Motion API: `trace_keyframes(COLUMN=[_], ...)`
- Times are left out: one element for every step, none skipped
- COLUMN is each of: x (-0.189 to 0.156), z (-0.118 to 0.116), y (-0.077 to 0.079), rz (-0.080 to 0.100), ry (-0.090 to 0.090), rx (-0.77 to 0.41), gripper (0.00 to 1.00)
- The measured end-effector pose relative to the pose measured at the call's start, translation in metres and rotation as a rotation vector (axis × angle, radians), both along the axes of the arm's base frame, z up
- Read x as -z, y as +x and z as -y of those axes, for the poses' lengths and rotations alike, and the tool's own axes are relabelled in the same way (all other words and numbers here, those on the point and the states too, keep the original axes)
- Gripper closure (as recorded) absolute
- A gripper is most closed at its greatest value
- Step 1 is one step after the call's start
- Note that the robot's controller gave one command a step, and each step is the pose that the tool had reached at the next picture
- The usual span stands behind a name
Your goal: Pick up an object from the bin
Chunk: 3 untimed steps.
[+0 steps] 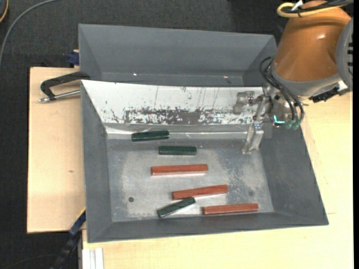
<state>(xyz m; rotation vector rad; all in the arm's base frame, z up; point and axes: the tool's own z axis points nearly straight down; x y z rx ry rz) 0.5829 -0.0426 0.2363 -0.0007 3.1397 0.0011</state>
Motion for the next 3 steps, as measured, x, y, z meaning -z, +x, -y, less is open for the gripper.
trace_keyframes(x=[0.108,0.168,0.163], z=[-0.035,-0.033,-0.032], y=[-0.043,-0.074,-0.070], rz=[-0.010,-0.002,0.008], ry=[0.002,0.000,-0.003], rx=[-0.040,-0.112,-0.111], gripper=[0.00,0.00,1.00])
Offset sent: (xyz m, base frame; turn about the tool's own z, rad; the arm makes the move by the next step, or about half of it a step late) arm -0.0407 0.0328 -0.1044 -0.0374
